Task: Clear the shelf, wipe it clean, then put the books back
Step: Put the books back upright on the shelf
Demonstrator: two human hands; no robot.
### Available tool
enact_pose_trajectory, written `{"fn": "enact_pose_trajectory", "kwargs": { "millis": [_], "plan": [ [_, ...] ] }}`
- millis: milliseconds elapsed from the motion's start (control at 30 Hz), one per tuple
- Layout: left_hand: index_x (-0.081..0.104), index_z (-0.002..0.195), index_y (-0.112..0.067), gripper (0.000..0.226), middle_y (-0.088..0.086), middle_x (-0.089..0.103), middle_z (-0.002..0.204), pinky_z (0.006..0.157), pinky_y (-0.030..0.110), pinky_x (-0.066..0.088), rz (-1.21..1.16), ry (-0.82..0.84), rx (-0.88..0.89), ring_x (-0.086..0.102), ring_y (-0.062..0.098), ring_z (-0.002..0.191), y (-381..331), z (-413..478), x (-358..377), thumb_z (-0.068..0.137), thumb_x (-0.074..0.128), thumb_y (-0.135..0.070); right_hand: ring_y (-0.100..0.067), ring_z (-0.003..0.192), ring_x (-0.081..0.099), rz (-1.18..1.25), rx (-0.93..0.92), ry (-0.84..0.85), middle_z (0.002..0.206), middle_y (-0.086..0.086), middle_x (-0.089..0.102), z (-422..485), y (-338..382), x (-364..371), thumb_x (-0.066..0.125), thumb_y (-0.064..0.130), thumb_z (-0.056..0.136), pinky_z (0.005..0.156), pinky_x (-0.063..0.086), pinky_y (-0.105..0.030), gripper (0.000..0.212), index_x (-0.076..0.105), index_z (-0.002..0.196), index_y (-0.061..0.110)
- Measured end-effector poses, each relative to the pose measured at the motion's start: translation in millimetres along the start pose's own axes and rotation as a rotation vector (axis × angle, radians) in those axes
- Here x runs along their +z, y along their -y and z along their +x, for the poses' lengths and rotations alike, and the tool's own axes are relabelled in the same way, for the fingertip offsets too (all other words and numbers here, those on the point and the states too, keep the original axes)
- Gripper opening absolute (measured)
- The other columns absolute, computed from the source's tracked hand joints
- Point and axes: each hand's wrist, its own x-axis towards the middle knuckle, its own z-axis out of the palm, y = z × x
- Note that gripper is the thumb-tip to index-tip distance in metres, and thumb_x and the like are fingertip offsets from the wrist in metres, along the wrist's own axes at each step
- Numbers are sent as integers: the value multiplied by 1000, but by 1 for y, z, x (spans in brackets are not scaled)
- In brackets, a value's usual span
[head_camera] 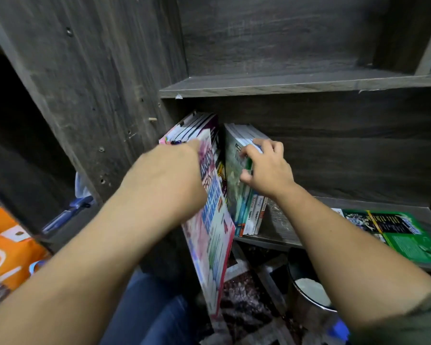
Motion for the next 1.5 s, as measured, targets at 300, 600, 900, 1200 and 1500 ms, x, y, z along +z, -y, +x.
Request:
{"fn": "enact_pose_trajectory", "kwargs": {
  "millis": [300, 600, 900, 1200, 1500],
  "plan": [
    [22, 152, -18, 75, 19, 61, 108, 67, 36, 36, -7, -113, -45, 60, 42, 100, -29, 71, 57, 83, 50, -6, -28, 129, 24, 11, -24, -41, 142, -4, 36, -5, -3, 1, 65, 32, 80, 82, 49, -41, 42, 53, 120, 28],
    [19, 152, -13, 76, 20, 64, 100, 69, 39, 44, -141, -62, -67, 61, 40, 94, -29, 90, 124, 85, 55, -8, -23, 134, 18, -23, -78, -37, 149, -1, 32, -17, -3, -3, 63, 37, 88, 86, 47, -35, 63, 35, 144, 32],
    [52, 119, -4, 48, 18, 50, 115, 94, 41, 30, -461, -799, -30, 41, 31, 110, -5, 82, 173, 86, 42, -38, -26, 148, -4, 398, -64, -70, 160, 1, -16, -45, -24, 22, 74, 30, 80, 115, 11, -43, 114, -16, 150, 38],
    [30, 143, -6, 71, 13, 24, 153, 114, 48, 4, -408, -815, -31, 16, 37, 145, 4, 109, 216, 95, 12, -54, -15, 142, 27, 532, 249, 443, 159, 11, 7, -88, -32, 117, 92, 39, 53, 113, 33, -34, 150, -28, 142, 50],
    [22, 144, -6, 90, 19, 17, 152, 112, 51, 14, -356, -875, -138, 15, 42, 143, 5, 117, 229, 86, 11, -73, -15, 143, 22, 575, 468, 37, 155, 2, 23, -86, -8, 168, 95, 43, 45, 118, 26, -38, 140, 2, 150, 37]
  ]
}}
